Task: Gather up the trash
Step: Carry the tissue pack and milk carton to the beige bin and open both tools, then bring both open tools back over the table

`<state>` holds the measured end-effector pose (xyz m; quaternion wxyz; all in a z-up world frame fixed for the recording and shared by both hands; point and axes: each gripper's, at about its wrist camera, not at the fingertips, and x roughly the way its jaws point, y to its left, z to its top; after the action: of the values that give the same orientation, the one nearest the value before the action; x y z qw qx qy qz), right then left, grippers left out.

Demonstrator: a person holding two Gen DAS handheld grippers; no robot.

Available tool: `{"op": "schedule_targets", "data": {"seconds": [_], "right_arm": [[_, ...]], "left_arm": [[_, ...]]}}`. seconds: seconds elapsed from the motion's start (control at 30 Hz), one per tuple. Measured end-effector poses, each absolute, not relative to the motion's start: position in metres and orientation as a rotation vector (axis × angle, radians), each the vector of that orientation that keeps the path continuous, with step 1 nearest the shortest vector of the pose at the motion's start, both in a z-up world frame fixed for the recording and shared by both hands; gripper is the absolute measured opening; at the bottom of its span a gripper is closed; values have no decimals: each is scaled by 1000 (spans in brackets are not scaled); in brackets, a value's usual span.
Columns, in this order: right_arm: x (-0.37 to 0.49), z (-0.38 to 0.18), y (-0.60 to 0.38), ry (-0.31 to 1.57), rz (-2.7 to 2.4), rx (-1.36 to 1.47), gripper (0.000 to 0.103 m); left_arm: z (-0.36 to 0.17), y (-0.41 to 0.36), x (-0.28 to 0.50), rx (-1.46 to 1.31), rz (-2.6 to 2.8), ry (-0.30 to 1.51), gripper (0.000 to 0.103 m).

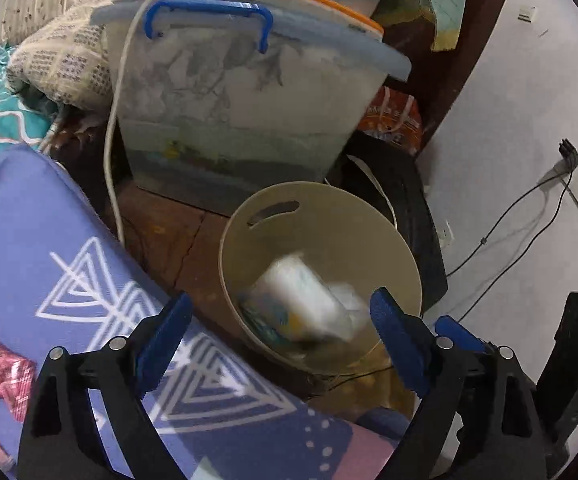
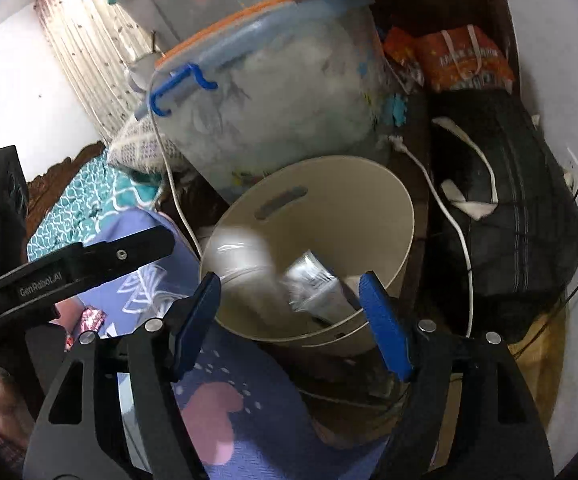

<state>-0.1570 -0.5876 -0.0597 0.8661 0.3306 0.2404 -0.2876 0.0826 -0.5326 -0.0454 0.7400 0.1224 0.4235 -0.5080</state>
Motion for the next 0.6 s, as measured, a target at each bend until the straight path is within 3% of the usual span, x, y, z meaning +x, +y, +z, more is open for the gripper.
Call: {"op": "schedule_targets", "data": {"seconds": [0.23,0.5,0.6], "right_arm": [[-151,-34,-534,450,-549,626,67],[-111,2,-433,420,-454,406,67],[-98,13,-395,417,-394,358,67]], "left_arm": [[13,-414,57,138,-1120,742,84],[43,-242,27,178,-796,442,84],[44,-194,24,179,-702,408,84]]}}
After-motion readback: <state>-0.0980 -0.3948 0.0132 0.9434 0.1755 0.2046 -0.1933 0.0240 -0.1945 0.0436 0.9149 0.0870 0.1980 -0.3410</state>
